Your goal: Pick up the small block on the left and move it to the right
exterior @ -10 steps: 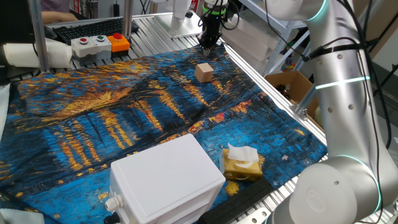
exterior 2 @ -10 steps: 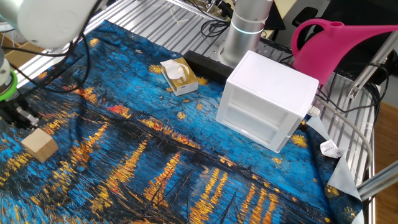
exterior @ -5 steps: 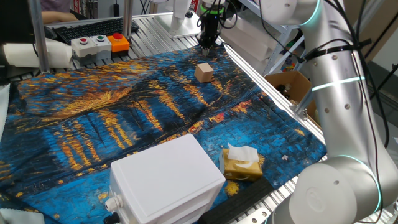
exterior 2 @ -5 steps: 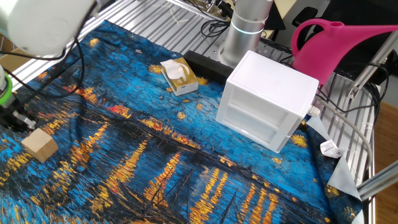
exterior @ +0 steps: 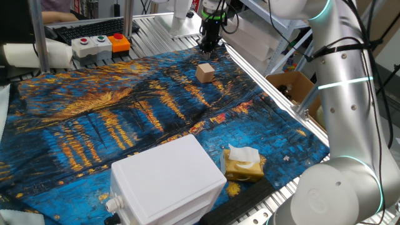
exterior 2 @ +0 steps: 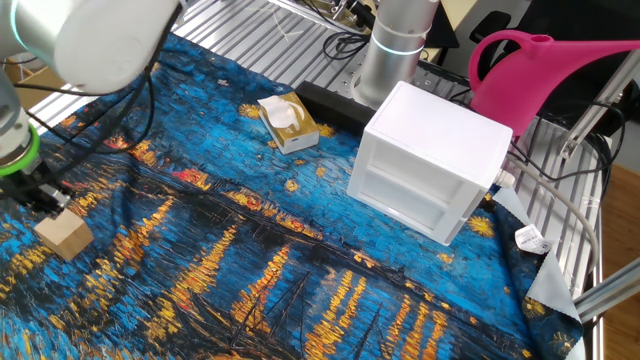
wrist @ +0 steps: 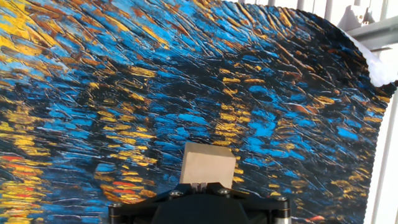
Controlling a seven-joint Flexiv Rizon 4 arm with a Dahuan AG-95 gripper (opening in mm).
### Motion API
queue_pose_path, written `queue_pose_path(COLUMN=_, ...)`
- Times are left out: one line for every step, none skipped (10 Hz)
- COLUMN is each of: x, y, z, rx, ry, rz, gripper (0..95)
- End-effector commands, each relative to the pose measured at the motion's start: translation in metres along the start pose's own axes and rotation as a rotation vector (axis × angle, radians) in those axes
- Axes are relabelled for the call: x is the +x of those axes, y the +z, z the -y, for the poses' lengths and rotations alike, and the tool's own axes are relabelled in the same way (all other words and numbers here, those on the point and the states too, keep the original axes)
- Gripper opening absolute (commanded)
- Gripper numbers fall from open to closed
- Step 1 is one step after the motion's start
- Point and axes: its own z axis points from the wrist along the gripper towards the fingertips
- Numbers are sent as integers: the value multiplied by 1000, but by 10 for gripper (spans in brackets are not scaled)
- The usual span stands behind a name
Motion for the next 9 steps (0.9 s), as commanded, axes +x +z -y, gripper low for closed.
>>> queue_pose_path(x=-5, y=0, z=1, rx=-4, ry=23, rz=-6, gripper=0)
queue_pose_path(x=-5, y=3, z=1, rx=-3, ry=13, rz=-6, gripper=0)
queue_pose_path(x=-5, y=4, z=1, rx=-4, ry=17, rz=-3, gripper=0)
queue_pose_path(x=-5, y=4, z=1, rx=-4, ry=42, rz=2, gripper=0)
queue_pose_path(x=-5, y=4, z=1, rx=-3, ry=46, rz=9, gripper=380)
queue_pose_path(x=-5, y=4, z=1, rx=-8, ry=83, rz=9, gripper=760)
queue_pose_path(x=-5, y=4, z=1, rx=-15, ry=85, rz=9, gripper=950)
queue_pose_path(x=-5, y=4, z=1, rx=-20, ry=85, rz=10, gripper=950)
queue_pose_path(x=-5, y=4, z=1, rx=-27, ry=82, rz=11, gripper=950)
